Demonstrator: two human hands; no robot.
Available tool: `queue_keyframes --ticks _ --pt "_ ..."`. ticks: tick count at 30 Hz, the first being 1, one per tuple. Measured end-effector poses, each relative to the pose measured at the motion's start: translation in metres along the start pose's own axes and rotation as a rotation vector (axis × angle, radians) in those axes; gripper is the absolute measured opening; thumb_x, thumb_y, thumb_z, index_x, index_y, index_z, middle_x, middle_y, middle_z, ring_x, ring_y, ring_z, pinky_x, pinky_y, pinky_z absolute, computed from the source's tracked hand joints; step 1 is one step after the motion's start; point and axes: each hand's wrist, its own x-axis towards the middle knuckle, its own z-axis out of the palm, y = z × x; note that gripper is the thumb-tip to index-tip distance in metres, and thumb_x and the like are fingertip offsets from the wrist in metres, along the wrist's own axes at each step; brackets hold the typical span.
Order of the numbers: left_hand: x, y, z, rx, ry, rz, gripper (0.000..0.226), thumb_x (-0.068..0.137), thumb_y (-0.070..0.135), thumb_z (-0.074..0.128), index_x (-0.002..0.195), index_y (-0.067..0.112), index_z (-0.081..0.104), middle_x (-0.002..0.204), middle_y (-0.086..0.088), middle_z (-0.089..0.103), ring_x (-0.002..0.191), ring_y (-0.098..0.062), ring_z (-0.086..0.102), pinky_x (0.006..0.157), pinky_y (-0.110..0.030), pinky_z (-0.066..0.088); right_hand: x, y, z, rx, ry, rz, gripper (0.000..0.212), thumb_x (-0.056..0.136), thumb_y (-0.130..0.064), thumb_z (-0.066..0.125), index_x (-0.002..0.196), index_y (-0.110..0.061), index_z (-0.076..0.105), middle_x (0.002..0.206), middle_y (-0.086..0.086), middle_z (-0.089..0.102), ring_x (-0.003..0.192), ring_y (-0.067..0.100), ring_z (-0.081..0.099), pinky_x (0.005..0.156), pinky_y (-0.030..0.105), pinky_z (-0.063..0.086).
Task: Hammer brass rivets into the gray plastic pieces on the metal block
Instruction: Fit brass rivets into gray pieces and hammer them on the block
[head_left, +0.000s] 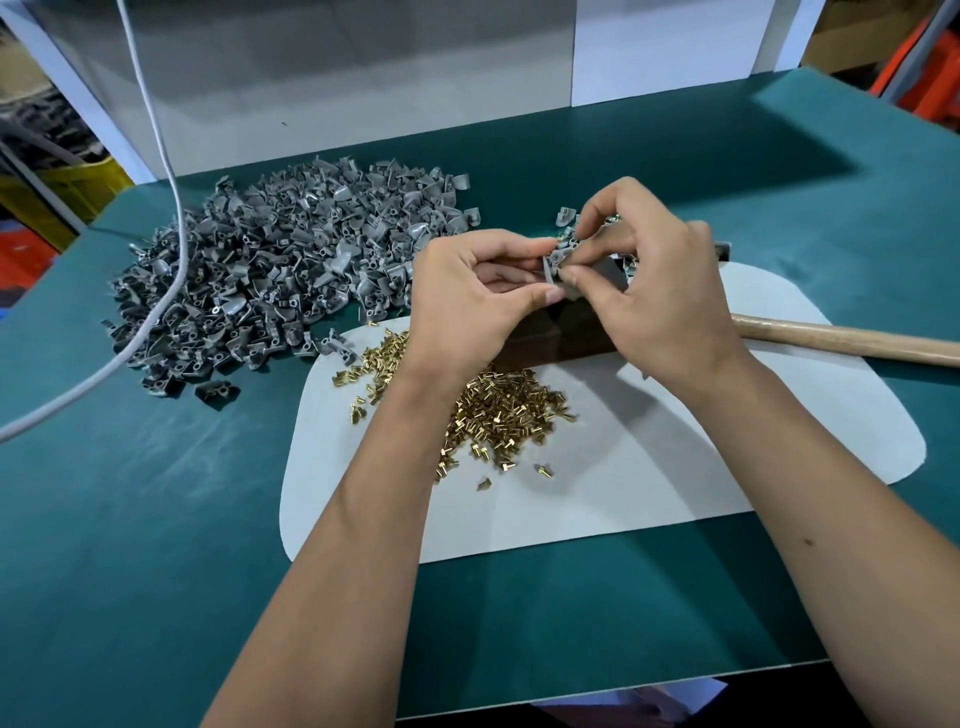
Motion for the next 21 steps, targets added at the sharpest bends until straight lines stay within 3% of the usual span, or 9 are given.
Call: queue_keyframes --ticks 5,8,12,17,21 --pt "0.0012 -0.0021 -0.002 -0.082 0.009 -0.025 0.039 0.068 -0.009 0.088 0.102 0.007 0.076 0.085 -0.002 0.078 0.075 -0.012 0.073 0.076 -0.024 0.06 0.0005 0.0016 -0.0026 0.008 -0.007 -0.022 0.026 0.083 -0.006 0.075 0.104 -0.013 0.063 0.087 -0.012 0.076 0.092 -0.008 0.07 0.099 0.032 0.05" --pt "0.001 -0.0022 -0.0032 -0.121 -0.001 -0.028 0.04 0.07 -0.01 0.086 0.106 0.003 0.075 0.092 -0.012 0.079 0.079 -0.018 0.075 0.079 -0.031 0.062 0.0006 0.0032 -0.0008 -0.006 0.025 -0.056 0.018 0.084 -0.009 0.076 0.101 -0.013 0.07 0.088 -0.006 0.076 0.091 -0.003 0.071 0.089 0.019 0.052" --pt "0.0012 -0.0018 -0.0048 -0.148 -0.009 -0.036 0.037 0.073 -0.009 0.085 0.107 0.004 0.075 0.091 -0.014 0.078 0.077 -0.019 0.074 0.072 -0.031 0.063 0.0015 0.0051 -0.0007 -0.058 0.064 -0.123 0.006 0.088 -0.014 0.075 0.094 -0.013 0.079 0.088 -0.003 0.076 0.084 0.012 0.069 0.081 0.032 0.055" --pt "-0.0015 0.0003 -0.0045 -0.156 -0.033 -0.052 0.007 0.09 0.009 0.077 0.097 0.008 0.079 0.083 -0.012 0.078 0.073 -0.027 0.076 0.073 -0.038 0.065 0.0018 0.0055 -0.0002 -0.097 0.055 -0.184 0.006 0.092 -0.012 0.072 0.092 -0.01 0.078 0.087 0.0 0.071 0.085 0.019 0.06 0.077 0.036 0.05" --pt "-0.0011 -0.0001 -0.0003 -0.117 0.023 -0.048 0.014 0.096 0.02 0.072 0.088 0.012 0.08 0.081 -0.013 0.077 0.075 -0.031 0.077 0.076 -0.042 0.065 0.0004 0.0038 0.0028 -0.092 0.049 -0.131 0.005 0.091 -0.01 0.07 0.09 -0.008 0.074 0.086 0.001 0.068 0.084 0.021 0.058 0.075 0.036 0.048"
